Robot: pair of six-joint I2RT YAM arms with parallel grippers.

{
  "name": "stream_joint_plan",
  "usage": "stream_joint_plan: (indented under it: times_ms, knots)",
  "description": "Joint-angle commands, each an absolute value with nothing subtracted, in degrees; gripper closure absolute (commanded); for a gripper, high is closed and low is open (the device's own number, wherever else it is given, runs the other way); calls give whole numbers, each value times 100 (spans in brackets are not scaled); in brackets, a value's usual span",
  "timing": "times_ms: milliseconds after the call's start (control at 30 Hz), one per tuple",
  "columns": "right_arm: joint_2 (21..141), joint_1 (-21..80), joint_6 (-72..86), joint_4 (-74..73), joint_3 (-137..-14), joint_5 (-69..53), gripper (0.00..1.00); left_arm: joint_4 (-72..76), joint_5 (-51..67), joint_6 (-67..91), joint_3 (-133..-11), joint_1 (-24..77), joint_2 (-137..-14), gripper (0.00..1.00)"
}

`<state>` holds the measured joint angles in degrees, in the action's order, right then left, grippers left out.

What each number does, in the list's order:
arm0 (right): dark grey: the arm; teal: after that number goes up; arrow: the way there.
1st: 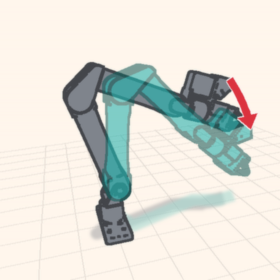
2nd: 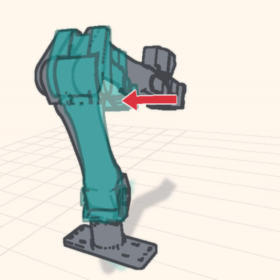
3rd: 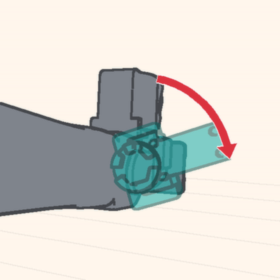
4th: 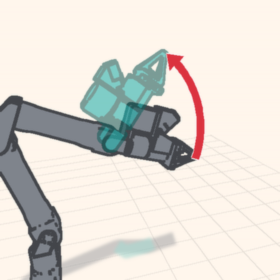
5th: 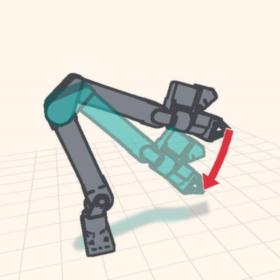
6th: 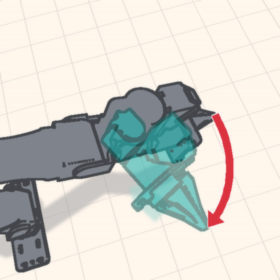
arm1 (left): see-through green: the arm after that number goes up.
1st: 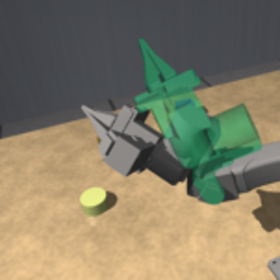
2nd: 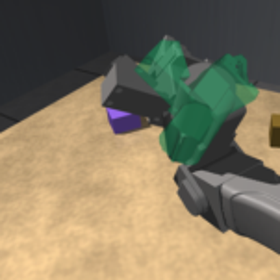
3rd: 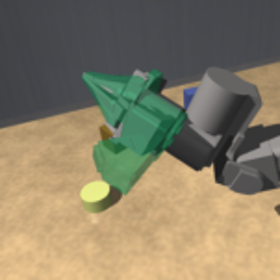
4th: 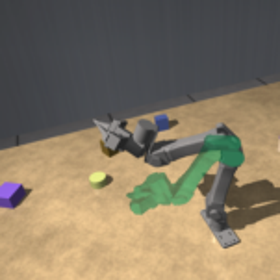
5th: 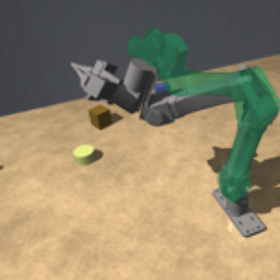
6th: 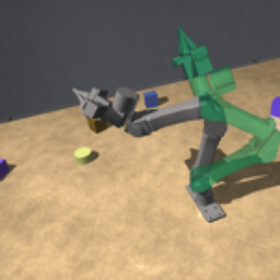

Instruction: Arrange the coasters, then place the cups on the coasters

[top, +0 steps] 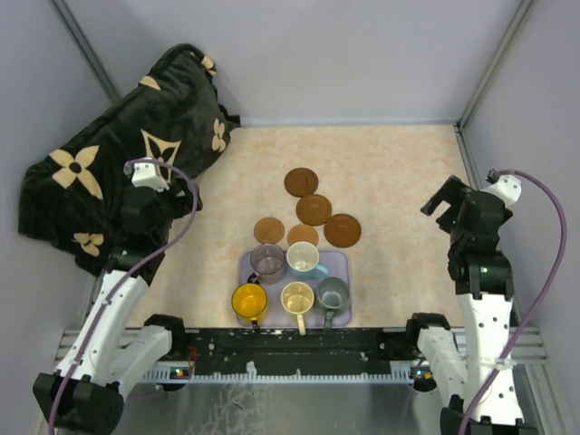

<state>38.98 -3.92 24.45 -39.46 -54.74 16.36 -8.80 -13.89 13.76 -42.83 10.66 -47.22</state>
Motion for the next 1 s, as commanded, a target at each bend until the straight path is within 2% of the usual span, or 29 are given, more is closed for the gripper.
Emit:
stream_joint_plan:
  times_ms: [0,100,267,400,500,567,667,867,967]
  knots:
    - [4111,-413,2213,-3909,-5688,1119,1,-684,-732,1371,-4259,1063,-4871,0]
    - [4220,-411,2235,-3839,-5758,721,4,-731,-24,1069,-4416,1097,-5185,0]
    - [4431,-99,2358,-3639,-5751,451,23,-519,-167,1159,-4371,1760,-5409,0]
    - [4877,981,2415,-3599,-5904,1202,35,-368,-577,1030,-4440,2398,-5805,0]
    - [5308,1814,2430,-3570,-6067,1852,43,-172,-347,1112,-4453,2411,-6081,0]
    - [5583,2178,2468,-3475,-6107,1966,53,23,-130,1174,-4341,2417,-6167,0]
    - [5921,2250,2576,-3236,-6015,1704,69,202,142,1329,-4220,2425,-6232,0]
    - [6558,2328,2737,-2856,-5577,1201,78,185,572,1366,-4169,2450,-6666,0]
    - [6881,2446,2780,-2722,-5463,1119,87,110,614,1379,-4271,2480,-7038,0]
